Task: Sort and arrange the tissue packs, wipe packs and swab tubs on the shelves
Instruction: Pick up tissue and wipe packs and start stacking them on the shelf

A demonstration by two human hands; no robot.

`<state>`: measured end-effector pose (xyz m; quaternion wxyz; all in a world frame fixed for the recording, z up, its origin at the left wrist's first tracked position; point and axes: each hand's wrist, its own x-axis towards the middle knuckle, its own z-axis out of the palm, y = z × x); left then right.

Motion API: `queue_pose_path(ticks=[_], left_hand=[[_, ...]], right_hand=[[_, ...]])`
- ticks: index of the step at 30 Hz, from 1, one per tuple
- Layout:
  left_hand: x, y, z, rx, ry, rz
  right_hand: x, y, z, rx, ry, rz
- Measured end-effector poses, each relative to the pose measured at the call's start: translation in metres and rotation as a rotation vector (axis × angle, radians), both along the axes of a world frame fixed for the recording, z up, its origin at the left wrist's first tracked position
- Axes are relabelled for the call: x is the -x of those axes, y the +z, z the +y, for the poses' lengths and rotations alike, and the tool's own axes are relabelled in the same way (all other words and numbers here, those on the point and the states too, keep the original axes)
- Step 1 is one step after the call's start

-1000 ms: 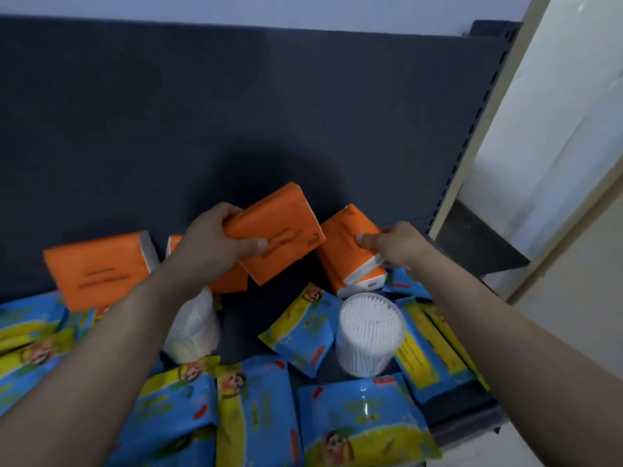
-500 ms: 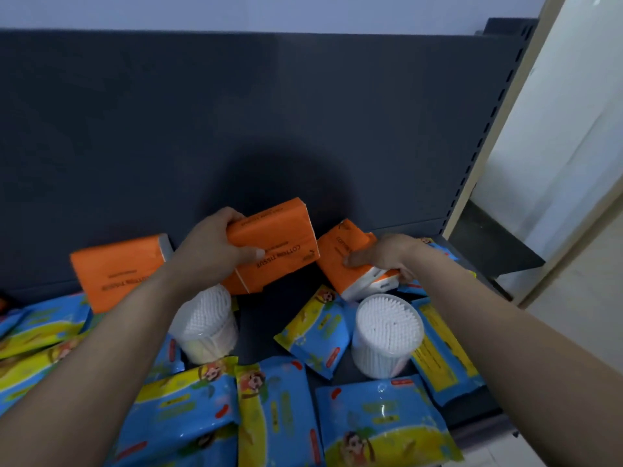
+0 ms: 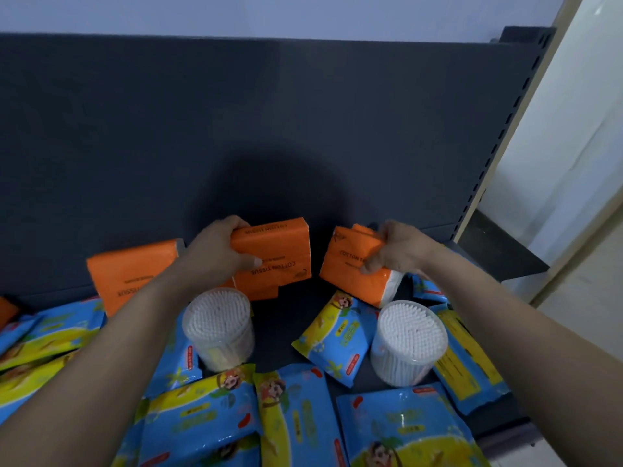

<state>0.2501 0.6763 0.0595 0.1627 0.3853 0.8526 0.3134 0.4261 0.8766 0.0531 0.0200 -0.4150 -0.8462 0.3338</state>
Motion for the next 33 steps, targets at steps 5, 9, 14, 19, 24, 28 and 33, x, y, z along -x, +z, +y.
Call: queue_pose_path(ticks=[5, 9, 14, 19, 24, 28, 33], left_hand=[[0.004, 0.001, 0.000, 0.175, 0.046, 0.136], [0.007, 0.008, -0.004, 0.285, 0.037, 0.047], [0.009, 0.007, -0.003, 0.309, 0.013, 0.037], [0.003, 0.005, 0.005, 0.241, 0.042, 0.062], [-0.008, -0.008, 0.019, 0.158, -0.031, 0.100], [-0.008, -0.015, 0.023, 0.220, -0.125, 0.111], [-0.009, -0.017, 0.027, 0.300, -0.141, 0.180]], right_hand=[[0.000, 0.012, -0.001, -0.099, 0.184, 0.011], [0.006, 0.010, -0.001, -0.213, 0.324, -0.021], [0.006, -0.004, 0.004, -0.339, 0.376, -0.087], [0.006, -0.012, 0.012, -0.307, 0.359, -0.052], [0.005, -0.016, 0.021, -0.412, 0.300, -0.027], [0.002, -0.017, 0.024, -0.298, 0.289, -0.026], [0.004, -0.025, 0.025, -0.282, 0.271, -0.080]])
